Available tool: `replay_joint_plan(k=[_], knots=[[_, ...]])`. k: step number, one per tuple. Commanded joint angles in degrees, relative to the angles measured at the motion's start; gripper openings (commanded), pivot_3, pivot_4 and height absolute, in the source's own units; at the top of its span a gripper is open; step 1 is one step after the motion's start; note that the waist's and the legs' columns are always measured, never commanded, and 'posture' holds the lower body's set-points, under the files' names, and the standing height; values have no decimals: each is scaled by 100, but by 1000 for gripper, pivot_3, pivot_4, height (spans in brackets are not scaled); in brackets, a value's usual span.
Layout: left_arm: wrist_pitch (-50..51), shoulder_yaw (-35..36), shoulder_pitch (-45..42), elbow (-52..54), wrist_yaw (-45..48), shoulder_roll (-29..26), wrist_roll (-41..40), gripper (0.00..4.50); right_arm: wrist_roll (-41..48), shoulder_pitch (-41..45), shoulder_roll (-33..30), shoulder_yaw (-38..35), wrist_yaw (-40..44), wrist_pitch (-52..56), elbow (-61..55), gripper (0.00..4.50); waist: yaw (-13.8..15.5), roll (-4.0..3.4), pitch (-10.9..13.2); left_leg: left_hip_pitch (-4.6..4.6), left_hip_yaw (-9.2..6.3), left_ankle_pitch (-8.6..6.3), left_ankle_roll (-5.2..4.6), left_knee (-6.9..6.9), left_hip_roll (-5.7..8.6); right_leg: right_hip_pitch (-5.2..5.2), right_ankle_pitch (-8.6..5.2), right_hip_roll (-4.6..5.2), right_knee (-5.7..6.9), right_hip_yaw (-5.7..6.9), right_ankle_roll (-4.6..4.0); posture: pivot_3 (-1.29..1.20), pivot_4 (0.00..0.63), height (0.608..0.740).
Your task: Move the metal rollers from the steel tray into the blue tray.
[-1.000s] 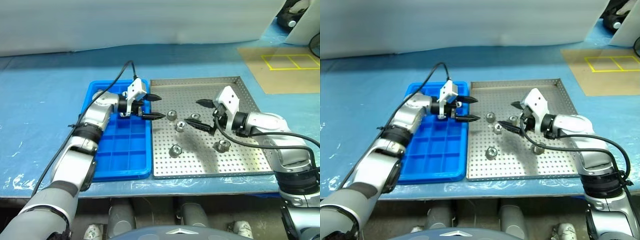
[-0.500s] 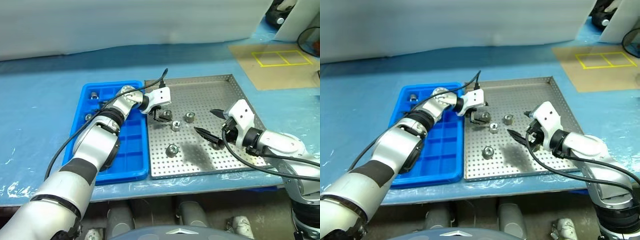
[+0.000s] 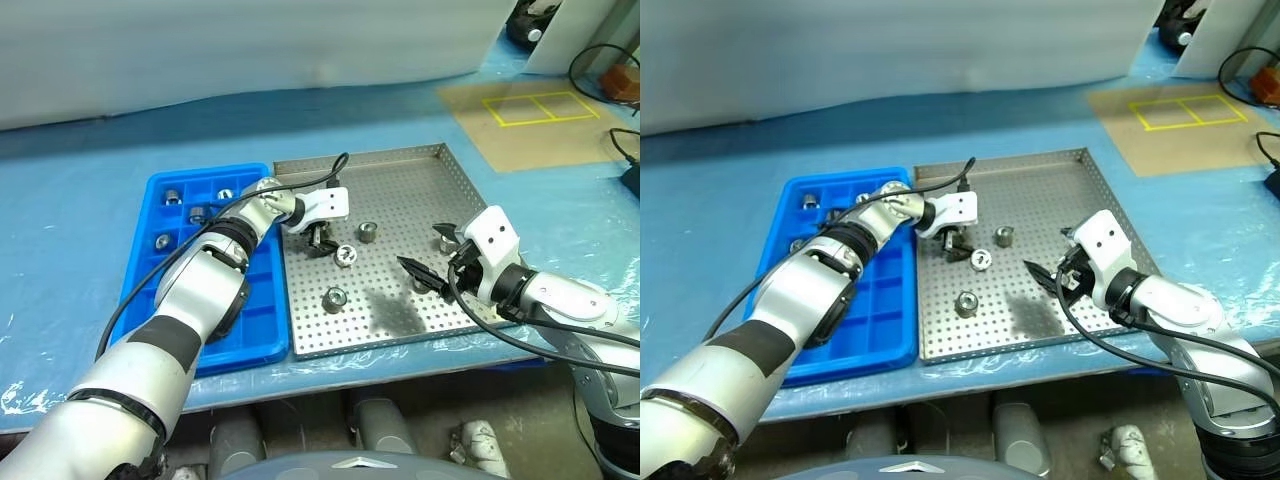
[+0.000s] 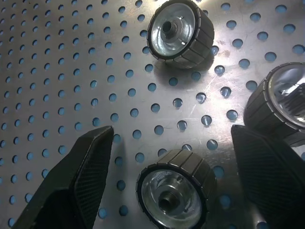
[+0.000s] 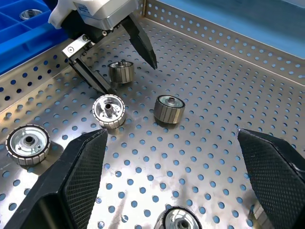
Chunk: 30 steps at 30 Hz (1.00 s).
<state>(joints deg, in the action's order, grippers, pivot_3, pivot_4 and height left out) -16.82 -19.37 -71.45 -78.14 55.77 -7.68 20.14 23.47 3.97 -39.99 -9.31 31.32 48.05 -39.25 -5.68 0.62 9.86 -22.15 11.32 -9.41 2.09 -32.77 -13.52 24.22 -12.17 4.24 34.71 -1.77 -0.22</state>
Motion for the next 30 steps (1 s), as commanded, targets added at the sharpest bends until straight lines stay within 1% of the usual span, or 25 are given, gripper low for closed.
replay_joint_plan(k=[1,4,5,7,11,13,17,19,21,22,25,30], knots=[[159,-85,41,7,-21,-137,217,4203,-46,44,-73,-76,-37,-139,-138,4485,-26,0,0,0,0,-1,-1,-1,0,0,0,0,0,2,0,-687,150,740],[247,-75,53,4,47,-191,224,4203,-66,74,-74,-53,-32,-165,-96,4485,-99,0,0,1,-1,-1,-1,-3,0,-3,0,0,0,5,0,-685,150,740],[257,-81,63,3,131,-221,230,4012,-71,83,-72,-51,-32,-169,-87,4499,-123,0,0,1,-2,-1,-2,-5,1,-4,0,0,0,6,0,-684,150,740],[248,-104,79,6,255,-280,257,3580,-85,91,-71,-40,-32,-182,-72,4500,-148,0,0,1,-2,-2,-4,-9,2,-4,0,0,0,8,1,-684,150,740],[304,-82,90,11,276,-351,288,2248,-89,122,-63,-19,-17,-194,-58,4500,-193,0,0,0,-2,-5,-8,-13,7,-5,-1,3,0,10,2,-681,150,740],[308,-61,92,15,426,-401,274,2248,-70,158,-78,-18,3,-188,-65,4500,-232,0,0,-1,-2,-5,-8,-15,8,-5,-1,4,0,11,2,-678,150,740],[354,-76,101,17,424,-466,309,2248,-35,295,-109,30,62,-176,-63,4500,-319,0,0,-4,-3,-8,-12,-17,11,-5,-1,6,-1,11,2,-671,150,740],[348,-90,110,19,501,-490,321,2248,-7,372,-112,75,107,-165,-58,4500,-323,0,0,-4,-3,-8,-13,-18,10,-4,-1,6,-1,12,2,-663,150,740],[339,-60,120,25,575,-492,286,1978,82,460,-109,143,196,-112,-85,4500,-329,0,0,-4,-4,-9,-13,-18,10,-5,-1,6,-2,13,3,-656,150,740],[335,-52,126,28,583,-490,279,1942,118,481,-113,162,238,-96,-93,4500,-334,0,0,-4,-4,-9,-13,-18,10,-4,-1,6,-2,12,3,-655,150,740],[342,2,142,42,409,-474,246,1938,213,527,-136,211,350,-63,-93,4500,-330,0,0,-7,-6,-9,-14,-17,9,-5,-1,6,-4,12,3,-648,150,740],[247,157,165,89,517,-487,104,1938,206,634,-141,345,411,-97,25,4500,-320,0,0,-8,-6,-10,-16,-17,11,-5,-1,8,-6,14,2,-603,150,740]])
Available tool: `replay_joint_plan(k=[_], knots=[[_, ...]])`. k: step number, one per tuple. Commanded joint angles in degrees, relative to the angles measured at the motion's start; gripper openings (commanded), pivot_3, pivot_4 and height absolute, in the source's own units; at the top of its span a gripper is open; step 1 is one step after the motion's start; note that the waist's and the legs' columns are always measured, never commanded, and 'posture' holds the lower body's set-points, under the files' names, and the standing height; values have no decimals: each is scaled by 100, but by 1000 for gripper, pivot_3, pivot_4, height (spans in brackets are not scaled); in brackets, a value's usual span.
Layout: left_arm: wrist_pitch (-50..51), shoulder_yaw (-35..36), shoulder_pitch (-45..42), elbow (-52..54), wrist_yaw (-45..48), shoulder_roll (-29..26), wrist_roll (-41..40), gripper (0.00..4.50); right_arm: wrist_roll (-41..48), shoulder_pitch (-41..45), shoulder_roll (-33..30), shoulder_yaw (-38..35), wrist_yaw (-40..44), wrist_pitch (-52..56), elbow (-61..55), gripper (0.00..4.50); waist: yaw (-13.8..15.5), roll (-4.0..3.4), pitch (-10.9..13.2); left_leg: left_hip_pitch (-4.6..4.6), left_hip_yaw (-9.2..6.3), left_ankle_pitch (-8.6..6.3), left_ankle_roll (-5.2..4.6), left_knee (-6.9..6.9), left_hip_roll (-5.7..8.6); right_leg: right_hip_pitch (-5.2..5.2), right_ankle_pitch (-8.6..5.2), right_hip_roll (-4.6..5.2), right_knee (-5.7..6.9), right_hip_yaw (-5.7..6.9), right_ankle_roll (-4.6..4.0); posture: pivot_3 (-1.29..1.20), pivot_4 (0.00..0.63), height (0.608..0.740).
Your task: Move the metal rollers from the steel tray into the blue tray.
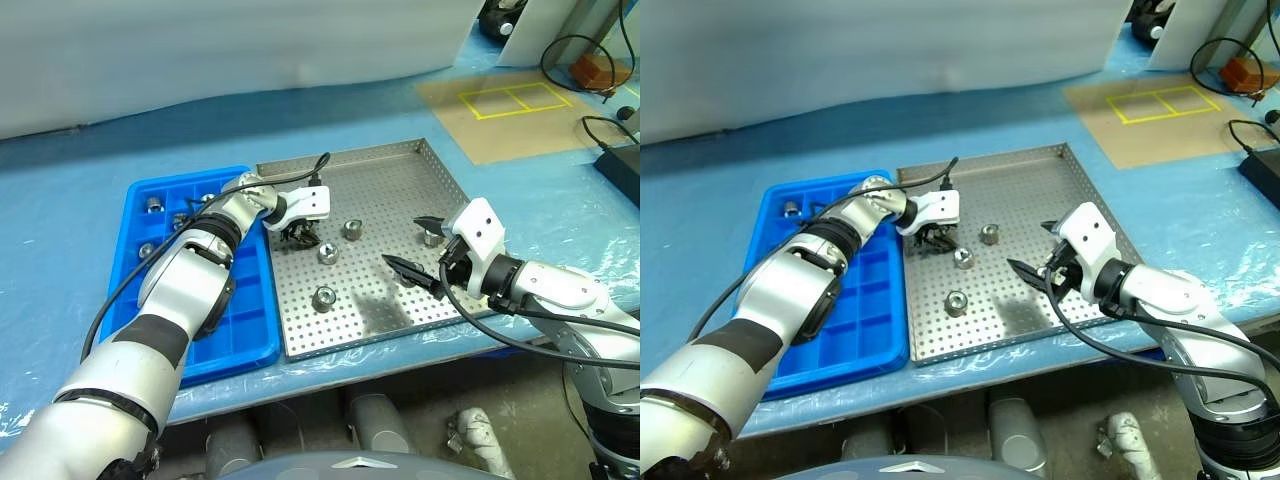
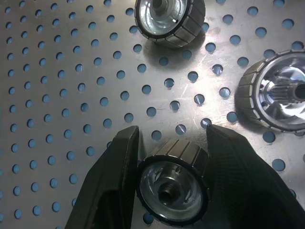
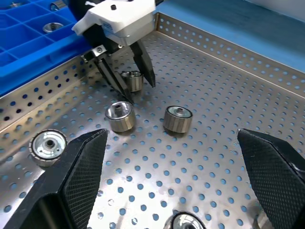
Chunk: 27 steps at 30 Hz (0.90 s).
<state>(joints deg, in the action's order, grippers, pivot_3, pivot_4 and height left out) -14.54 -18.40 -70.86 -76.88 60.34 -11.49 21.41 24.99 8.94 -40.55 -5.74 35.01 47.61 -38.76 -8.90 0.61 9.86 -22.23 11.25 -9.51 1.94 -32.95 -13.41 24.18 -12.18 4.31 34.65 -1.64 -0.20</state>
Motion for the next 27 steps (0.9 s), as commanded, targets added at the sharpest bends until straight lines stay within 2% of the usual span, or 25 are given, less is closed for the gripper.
replay_joint_plan(k=[1,9,18,21,27], knots=[[-23,125,93,-15,141,-127,-85,1938,45,171,-88,17,60,-67,13,4500,3,0,0,0,0,0,0,0,0,0,0,0,0,0,0,-590,150,740],[-261,620,-57,191,639,-491,-539,1938,-69,574,-140,280,310,-306,517,4500,69,0,2,-24,-7,1,1,7,-1,16,1,0,-2,-2,-2,-497,150,740],[-292,1360,188,1113,2181,-1060,-1689,1938,-256,1233,-39,807,767,-794,1336,4500,489,-2,12,-23,-6,8,13,31,-17,24,1,1,-2,-8,-5,-340,150,740],[103,1577,459,1814,2476,-1269,-2113,1938,-367,1519,56,1020,926,-1027,1709,4500,688,-3,15,-13,4,12,20,40,-19,25,1,3,4,-13,-6,-291,150,740],[1441,1854,1850,4390,2598,-2107,-2822,1938,-539,1908,323,1385,1239,-1441,2298,4500,962,-7,18,8,14,24,40,77,-27,25,-5,0,10,-8,-18,-185,150,740]])
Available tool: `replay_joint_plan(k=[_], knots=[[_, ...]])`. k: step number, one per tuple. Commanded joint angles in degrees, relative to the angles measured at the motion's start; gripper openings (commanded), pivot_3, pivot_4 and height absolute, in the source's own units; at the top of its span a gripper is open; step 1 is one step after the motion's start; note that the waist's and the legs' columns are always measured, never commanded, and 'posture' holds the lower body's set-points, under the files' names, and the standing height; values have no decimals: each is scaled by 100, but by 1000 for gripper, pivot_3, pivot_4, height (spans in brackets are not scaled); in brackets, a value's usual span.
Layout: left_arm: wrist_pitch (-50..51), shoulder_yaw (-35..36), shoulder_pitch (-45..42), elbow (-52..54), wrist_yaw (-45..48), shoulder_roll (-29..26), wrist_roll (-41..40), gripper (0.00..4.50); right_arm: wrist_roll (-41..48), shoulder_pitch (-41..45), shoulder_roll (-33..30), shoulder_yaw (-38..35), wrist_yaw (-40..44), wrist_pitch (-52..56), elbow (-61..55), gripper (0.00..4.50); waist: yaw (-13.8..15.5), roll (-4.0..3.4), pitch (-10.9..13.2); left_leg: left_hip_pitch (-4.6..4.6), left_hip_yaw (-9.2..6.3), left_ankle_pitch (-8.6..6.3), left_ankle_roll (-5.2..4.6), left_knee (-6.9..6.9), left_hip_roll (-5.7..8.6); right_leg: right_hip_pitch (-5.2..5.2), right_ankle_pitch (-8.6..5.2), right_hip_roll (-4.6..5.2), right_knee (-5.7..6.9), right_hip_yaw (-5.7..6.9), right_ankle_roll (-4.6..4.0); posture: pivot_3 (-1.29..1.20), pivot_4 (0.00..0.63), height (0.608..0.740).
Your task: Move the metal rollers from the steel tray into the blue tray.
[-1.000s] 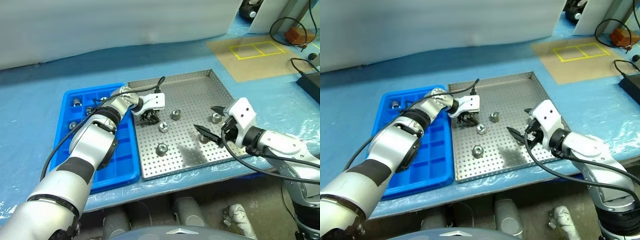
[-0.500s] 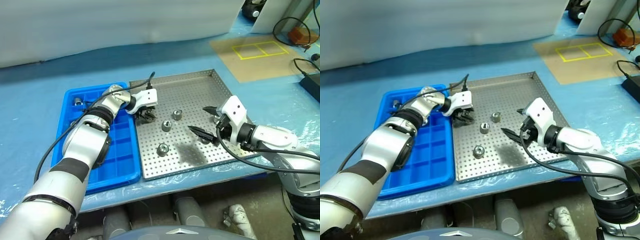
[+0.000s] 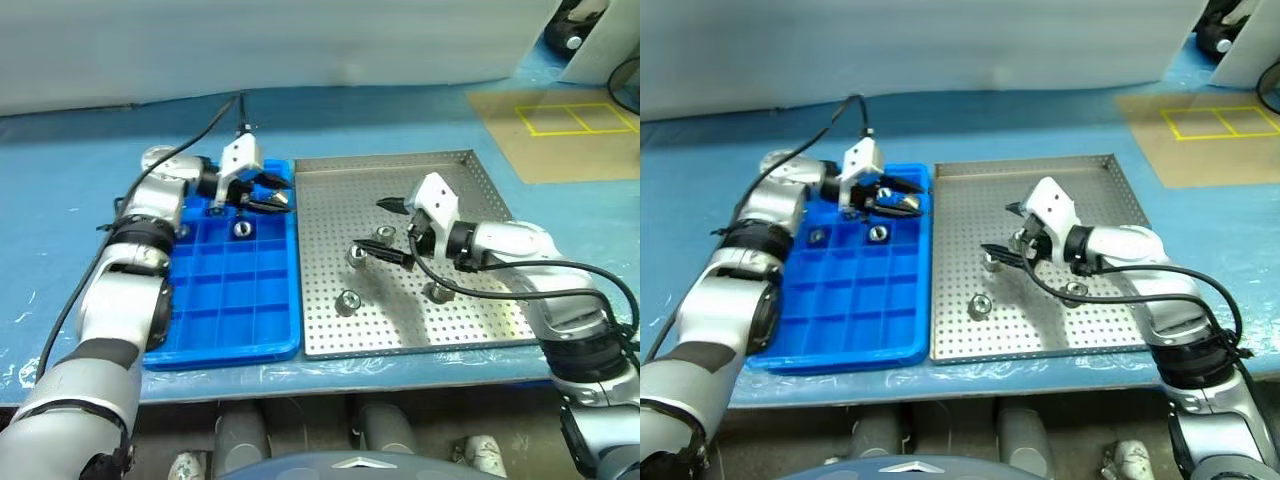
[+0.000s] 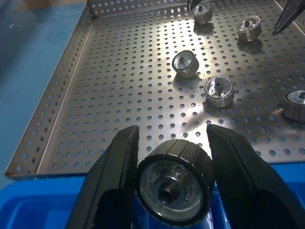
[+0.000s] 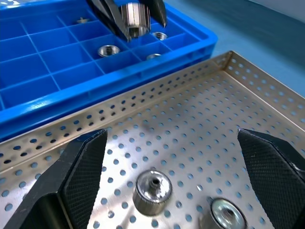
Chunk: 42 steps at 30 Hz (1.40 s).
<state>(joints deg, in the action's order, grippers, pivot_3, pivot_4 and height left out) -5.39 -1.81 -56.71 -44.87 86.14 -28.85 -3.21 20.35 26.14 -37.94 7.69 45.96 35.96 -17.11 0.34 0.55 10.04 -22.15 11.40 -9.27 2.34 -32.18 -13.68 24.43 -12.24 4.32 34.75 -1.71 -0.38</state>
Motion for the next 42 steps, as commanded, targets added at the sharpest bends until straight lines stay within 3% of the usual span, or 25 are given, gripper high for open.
replay_joint_plan(k=[1,8,13,22,32,33,37,42], knots=[[746,246,675,1568,-25,-544,-449,1938,-96,239,105,86,191,-339,225,4500,54,-1,1,1,0,1,2,4,-2,2,0,-2,-1,1,0,-173,150,740],[1612,914,2215,3268,-504,-1781,-911,1938,-308,668,523,428,531,-789,941,4500,218,-2,2,-17,-1,24,42,14,-7,32,-2,-6,15,11,-3,-51,150,740],[1933,1312,3162,3922,-851,-2167,-1159,1938,-453,912,743,555,757,-1056,1371,4500,333,-3,3,-18,-4,34,58,17,-5,35,-2,-4,17,12,-3,2,150,740],[2627,1764,4912,5066,-1416,-2213,-1718,1938,-629,1039,885,554,962,-1245,1657,4500,388,0,2,-33,-10,37,62,18,-8,53,-2,-10,23,14,-2,14,150,740],[2492,1398,4965,4781,-1779,-2120,-1644,1938,-702,957,843,480,952,-1207,1565,4500,377,0,2,-22,-13,38,63,13,-8,54,-3,-11,46,8,-2,-14,150,740],[2461,1371,4935,4723,-1797,-2119,-1630,2687,-708,948,839,471,941,-1202,1559,4500,375,0,2,-22,-13,38,64,12,-7,54,-3,-11,47,7,-2,-17,150,740],[2222,1237,4765,4546,-1910,-2144,-1492,3924,-705,875,822,425,893,-1147,1470,4500,371,1,1,-22,-13,41,68,9,-8,56,-3,-12,51,7,-2,-36,150,740],[2141,999,4269,4355,-1949,-2067,-1463,3924,-706,758,796,379,815,-1070,1326,4500,371,2,1,-21,-14,42,68,-3,-6,55,-3,-11,66,5,-2,-63,150,740]])
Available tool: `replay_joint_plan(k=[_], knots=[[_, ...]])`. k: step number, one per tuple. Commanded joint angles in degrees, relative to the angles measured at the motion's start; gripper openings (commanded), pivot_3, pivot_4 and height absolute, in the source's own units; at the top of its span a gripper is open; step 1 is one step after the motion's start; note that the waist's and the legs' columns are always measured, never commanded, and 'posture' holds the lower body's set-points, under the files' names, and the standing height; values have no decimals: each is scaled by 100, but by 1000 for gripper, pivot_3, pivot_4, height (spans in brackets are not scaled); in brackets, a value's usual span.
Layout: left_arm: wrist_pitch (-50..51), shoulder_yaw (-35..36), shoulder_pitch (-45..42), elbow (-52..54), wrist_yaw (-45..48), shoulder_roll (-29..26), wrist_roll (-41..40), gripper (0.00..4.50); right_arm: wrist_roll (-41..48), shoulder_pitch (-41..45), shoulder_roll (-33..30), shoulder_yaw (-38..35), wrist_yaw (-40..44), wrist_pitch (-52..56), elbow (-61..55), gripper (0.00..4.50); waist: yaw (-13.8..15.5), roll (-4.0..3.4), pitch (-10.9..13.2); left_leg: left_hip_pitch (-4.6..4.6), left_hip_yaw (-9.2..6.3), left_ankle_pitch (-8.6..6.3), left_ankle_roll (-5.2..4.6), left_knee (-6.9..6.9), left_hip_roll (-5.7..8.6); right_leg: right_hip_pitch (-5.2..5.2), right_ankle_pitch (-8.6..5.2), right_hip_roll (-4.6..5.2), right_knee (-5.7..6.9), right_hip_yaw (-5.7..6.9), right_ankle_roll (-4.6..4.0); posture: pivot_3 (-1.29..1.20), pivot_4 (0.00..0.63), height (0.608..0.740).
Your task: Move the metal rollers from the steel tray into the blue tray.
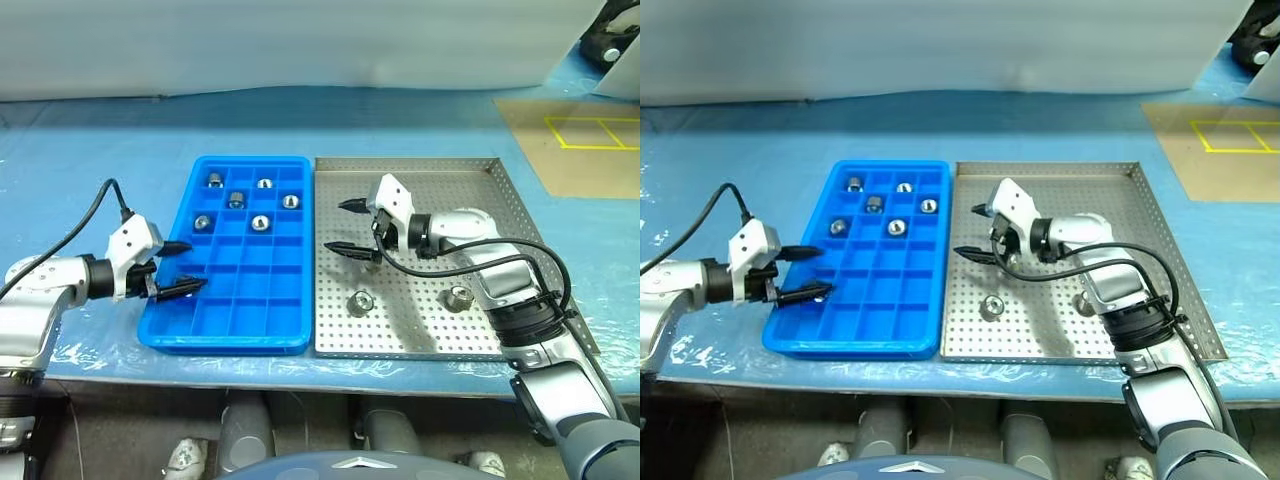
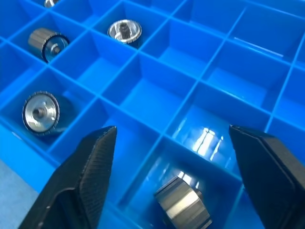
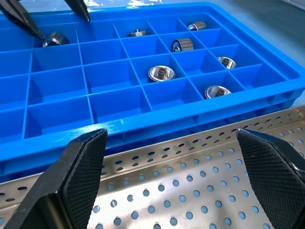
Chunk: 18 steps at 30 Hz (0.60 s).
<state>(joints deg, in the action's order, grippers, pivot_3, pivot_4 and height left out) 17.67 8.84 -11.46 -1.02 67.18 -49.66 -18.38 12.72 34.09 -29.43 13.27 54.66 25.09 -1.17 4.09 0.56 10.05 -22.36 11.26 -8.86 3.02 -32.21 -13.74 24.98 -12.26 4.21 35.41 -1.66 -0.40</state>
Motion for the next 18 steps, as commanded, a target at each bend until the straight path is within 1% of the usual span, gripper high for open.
replay_joint_plan(k=[1,3,5,6,8,10,13,16,18], knots=[[-205,-167,-382,-22,-50,73,66,3924,52,-59,-60,-191,-76,32,-298,4500,-6,0,0,1,0,0,0,-3,0,0,0,0,3,0,0,-75,150,740],[-239,-407,-777,-21,-104,313,73,3924,56,-117,-85,-230,-120,79,-382,4500,1,0,0,4,0,2,3,-5,2,-2,0,1,9,-2,0,-96,150,740],[-224,-632,-1362,-163,-190,712,33,3924,57,-196,-132,-281,-187,148,-502,4500,13,1,0,3,0,4,5,-10,3,-2,0,3,16,-4,0,-125,150,740],[-258,-766,-1756,-376,-229,960,60,3924,69,-255,-174,-338,-232,205,-592,4500,13,1,-1,3,0,7,10,-14,1,-3,0,3,20,-3,0,-148,150,740],[-391,-933,-2240,-723,-214,1245,142,3924,81,-330,-227,-404,-302,290,-720,4500,6,3,-1,2,-2,9,14,-24,2,-5,0,3,31,-4,0,-185,150,740],[-725,-1221,-2829,-1305,-117,1605,328,3924,101,-493,-328,-543,-409,410,-925,4500,-38,2,-2,6,-2,9,14,-33,2,-6,1,1,35,-8,0,-226,150,740],[-1241,-1610,-3487,-2186,142,2070,588,3924,133,-726,-444,-748,-589,607,-1245,4500,-119,2,-2,9,0,9,13,-31,4,-6,2,-1,31,-18,0,-307,150,740],[-1813,-1946,-3889,-3035,480,2433,873,3924,179,-938,-537,-958,-770,806,-1548,4500,-225,2,-3,7,1,7,8,-29,6,-6,2,-2,25,-20,2,-362,150,740],[-2285,-2256,-4262,-3942,709,2881,1161,3924,223,-1305,-685,-1258,-947,1034,-1976,4500,-277,2,-3,5,1,4,3,-29,6,-5,3,-3,23,-21,2,-438,150,740]])
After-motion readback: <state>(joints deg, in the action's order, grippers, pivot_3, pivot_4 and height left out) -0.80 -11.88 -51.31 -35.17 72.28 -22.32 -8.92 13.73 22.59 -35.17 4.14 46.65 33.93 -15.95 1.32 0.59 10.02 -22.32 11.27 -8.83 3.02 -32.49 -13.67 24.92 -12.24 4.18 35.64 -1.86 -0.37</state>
